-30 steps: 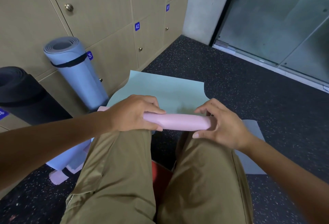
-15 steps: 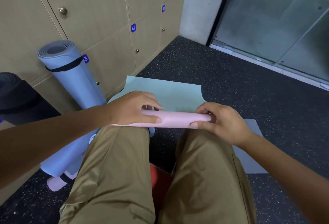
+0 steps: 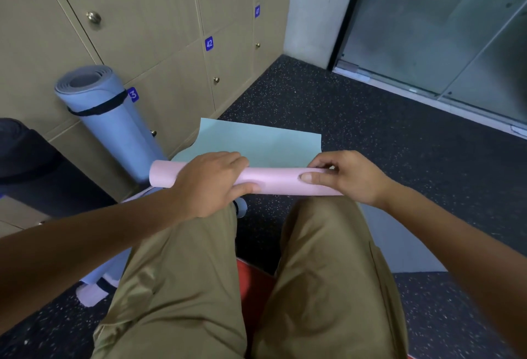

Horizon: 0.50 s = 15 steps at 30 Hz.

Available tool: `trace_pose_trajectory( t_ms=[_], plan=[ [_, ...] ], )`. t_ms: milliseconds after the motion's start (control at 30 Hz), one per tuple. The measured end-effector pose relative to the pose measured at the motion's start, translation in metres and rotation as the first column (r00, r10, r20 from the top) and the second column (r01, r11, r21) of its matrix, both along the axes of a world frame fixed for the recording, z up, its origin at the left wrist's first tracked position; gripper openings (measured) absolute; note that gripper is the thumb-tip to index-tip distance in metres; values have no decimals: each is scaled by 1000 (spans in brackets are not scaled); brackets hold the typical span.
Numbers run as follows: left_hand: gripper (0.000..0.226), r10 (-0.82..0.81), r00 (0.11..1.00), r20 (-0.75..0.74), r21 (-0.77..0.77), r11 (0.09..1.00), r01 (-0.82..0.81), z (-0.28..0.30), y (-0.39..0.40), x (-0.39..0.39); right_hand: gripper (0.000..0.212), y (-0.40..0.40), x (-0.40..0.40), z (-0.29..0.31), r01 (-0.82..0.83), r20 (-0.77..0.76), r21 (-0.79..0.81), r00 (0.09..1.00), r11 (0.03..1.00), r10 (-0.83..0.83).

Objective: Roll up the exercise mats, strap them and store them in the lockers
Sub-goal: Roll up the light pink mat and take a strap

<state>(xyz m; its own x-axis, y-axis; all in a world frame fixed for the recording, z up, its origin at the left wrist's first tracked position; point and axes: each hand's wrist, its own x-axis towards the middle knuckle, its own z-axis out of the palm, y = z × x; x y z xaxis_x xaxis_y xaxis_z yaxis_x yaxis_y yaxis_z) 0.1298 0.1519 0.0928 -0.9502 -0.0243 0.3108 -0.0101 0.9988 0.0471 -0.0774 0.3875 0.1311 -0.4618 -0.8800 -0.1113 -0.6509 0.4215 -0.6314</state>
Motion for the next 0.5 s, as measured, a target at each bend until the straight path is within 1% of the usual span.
trace_pose_trajectory(
  t_ms=[67,100,167,200,267,367,433,500],
  plan=[
    [59,5,998,63,42,999,-7,2,-2,-4,49,3,5,-4,-13,-200,-24,980,1000,8],
    [61,13,994,107,60,998,-20,4,-4,-7,57,4,9,-8,-38,-322,-40,946,998,23],
    [67,24,981,192,88,995,-42,8,-7,-14,67,5,18,-18,-87,-538,-5,840,996,71],
    [68,19,975,220,101,994,-43,9,-8,-17,68,5,22,-23,-88,-605,27,791,996,87],
    [64,-1,965,263,126,991,-34,11,-12,-23,70,5,27,-31,-56,-668,65,739,996,85],
    [67,-5,952,305,152,987,-44,13,-13,-30,68,1,26,-32,-24,-693,104,715,994,89],
    [72,14,950,312,130,990,-58,14,-13,-32,71,-4,23,-27,-21,-657,167,743,986,127],
    [73,36,962,272,55,997,-53,12,-13,-32,74,-9,19,-20,-18,-593,220,791,975,149]
  ],
)
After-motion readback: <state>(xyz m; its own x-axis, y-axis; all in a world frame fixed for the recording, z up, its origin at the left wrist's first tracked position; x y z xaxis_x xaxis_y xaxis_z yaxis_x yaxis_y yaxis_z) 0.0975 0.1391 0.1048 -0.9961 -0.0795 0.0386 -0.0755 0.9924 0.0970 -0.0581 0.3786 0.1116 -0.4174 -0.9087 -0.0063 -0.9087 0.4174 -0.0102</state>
